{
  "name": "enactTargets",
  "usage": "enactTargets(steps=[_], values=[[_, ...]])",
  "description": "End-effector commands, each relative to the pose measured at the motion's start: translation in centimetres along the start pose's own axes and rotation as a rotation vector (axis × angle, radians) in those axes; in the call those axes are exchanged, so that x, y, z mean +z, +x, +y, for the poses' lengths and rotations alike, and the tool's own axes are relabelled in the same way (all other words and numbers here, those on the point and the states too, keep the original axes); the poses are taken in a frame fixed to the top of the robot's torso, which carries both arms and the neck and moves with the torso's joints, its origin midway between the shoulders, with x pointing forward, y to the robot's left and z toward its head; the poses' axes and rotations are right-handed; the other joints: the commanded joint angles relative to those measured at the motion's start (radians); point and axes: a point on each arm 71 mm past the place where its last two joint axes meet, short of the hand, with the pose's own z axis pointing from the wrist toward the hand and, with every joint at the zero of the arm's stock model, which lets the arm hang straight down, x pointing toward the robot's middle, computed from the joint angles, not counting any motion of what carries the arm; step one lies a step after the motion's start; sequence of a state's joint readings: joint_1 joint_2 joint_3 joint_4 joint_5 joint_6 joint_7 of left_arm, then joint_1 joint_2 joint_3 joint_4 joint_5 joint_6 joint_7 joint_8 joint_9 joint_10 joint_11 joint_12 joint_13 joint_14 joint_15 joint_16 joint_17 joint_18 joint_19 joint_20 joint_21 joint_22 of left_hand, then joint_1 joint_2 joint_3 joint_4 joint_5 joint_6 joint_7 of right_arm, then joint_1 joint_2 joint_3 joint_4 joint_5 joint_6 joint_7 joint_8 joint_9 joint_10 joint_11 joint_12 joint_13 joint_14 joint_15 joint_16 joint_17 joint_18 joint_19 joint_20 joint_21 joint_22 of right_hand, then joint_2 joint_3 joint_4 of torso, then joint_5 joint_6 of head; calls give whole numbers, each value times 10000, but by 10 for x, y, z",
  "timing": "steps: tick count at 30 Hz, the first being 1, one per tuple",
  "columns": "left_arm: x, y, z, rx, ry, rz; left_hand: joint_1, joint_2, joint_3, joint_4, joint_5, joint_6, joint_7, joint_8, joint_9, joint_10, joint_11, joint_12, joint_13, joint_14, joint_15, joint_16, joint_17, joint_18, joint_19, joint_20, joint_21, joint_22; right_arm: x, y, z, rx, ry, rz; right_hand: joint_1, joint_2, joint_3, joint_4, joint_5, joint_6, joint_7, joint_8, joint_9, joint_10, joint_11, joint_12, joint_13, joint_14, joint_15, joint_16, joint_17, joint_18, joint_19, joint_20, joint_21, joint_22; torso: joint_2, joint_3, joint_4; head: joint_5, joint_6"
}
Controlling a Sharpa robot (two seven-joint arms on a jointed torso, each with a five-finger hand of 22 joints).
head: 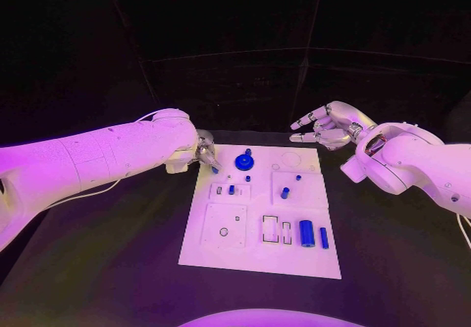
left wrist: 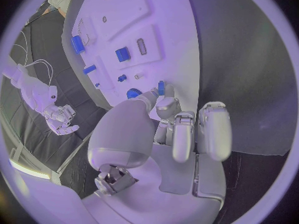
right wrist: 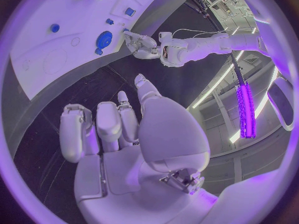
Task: Assemble the parts on the task board
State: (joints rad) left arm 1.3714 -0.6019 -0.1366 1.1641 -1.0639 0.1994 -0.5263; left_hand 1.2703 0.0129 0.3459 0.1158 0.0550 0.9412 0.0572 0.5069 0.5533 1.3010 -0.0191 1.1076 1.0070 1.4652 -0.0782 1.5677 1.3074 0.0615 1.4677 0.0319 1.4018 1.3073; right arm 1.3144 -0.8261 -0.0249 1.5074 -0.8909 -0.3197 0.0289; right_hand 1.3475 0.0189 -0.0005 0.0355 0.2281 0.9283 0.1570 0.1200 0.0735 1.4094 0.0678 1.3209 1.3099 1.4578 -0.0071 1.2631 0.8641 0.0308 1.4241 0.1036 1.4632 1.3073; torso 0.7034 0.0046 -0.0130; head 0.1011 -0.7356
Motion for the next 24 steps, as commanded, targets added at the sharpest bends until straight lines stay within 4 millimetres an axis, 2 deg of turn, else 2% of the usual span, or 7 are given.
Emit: enactTargets(steps=[1, 4, 7, 14, 16, 24], values=[[-6, 0, -1, -617, 415, -379, -123, -5, 1306, -1222, 2, -70, -11, 63, 31, 97, 10, -56, -10, 1056, 22, 31, 2634, -83, 154, 16, -63, 462, 0, -1, 1, -22, -85, 22, -70, 49, -27, -17, 65, 37, -15, 60, -11, 9, -22, -7, 238, 27, -45, -45, 11, 176, -42, -23, -53, 767, -7, 7, 14, 1, -1], [-12, 2, -1, -792, 612, -602, -258, -107, 1543, -1297, 2, -66, -26, 147, 52, 139, -3, -34, -5, 1056, 12, 31, 2634, -81, 156, 8, -70, 462, 0, -2, 0, -26, -70, 10, -70, 49, -27, -17, 65, 37, -15, 60, -11, 9, -22, -7, 238, 27, -45, -45, 11, 176, -42, -23, -53, 767, -8, 11, 15, 20, -4], [-19, 5, -1, -928, 803, -818, -321, -152, 1662, -1331, 1, -67, -33, 192, 64, 155, -11, -34, -17, 1056, 6, 31, 2634, -80, 156, 2, -76, 459, 0, -2, 0, -32, -53, -4, -70, 49, -27, -17, 65, 37, -15, 60, -11, 9, -22, -7, 238, 27, -45, -45, 11, 176, -42, -23, -53, 767, -3, -2, 15, 15, 1], [-34, 13, 0, -892, 1063, -1313, -374, -209, 1779, -1373, 0, -70, -43, 240, 78, 169, -19, -39, -34, 1056, -1, 31, 2634, -78, 156, -5, -84, 454, -1, -3, -2, -44, -17, -30, -71, 49, -31, -16, 65, 38, -15, 61, -11, 5, -22, -13, 232, 27, -46, -49, 3, 177, -46, -23, -56, 762, -7, -6, 14, 44, -25], [-38, 16, 1, -857, 1074, -1439, -383, -221, 1796, -1380, 0, -70, -44, 248, 80, 181, -21, -22, -15, 1056, -2, 31, 2634, -79, 158, -6, -81, 459, 0, -3, -2, -44, -15, -30, -71, 49, -31, -16, 65, 38, -15, 61, -11, 5, -22, -13, 232, 26, -46, -50, 1, 177, -45, -23, -56, 763, 2, -3, -3, 97, -33], [-46, 31, 7, -683, 1014, -1655, -435, -278, 1881, -1409, -2, -68, -53, 289, 90, 231, -30, 36, 40, 1056, -10, 31, 2634, -84, 171, -13, -63, 483, 0, -3, -2, -47, -13, -25, -71, 49, -31, -16, 65, 38, -15, 62, -11, 5, -22, -13, 233, 26, -46, -51, -1, 177, -45, -23, -55, 763, -5, -4, 8, 94, -73]])
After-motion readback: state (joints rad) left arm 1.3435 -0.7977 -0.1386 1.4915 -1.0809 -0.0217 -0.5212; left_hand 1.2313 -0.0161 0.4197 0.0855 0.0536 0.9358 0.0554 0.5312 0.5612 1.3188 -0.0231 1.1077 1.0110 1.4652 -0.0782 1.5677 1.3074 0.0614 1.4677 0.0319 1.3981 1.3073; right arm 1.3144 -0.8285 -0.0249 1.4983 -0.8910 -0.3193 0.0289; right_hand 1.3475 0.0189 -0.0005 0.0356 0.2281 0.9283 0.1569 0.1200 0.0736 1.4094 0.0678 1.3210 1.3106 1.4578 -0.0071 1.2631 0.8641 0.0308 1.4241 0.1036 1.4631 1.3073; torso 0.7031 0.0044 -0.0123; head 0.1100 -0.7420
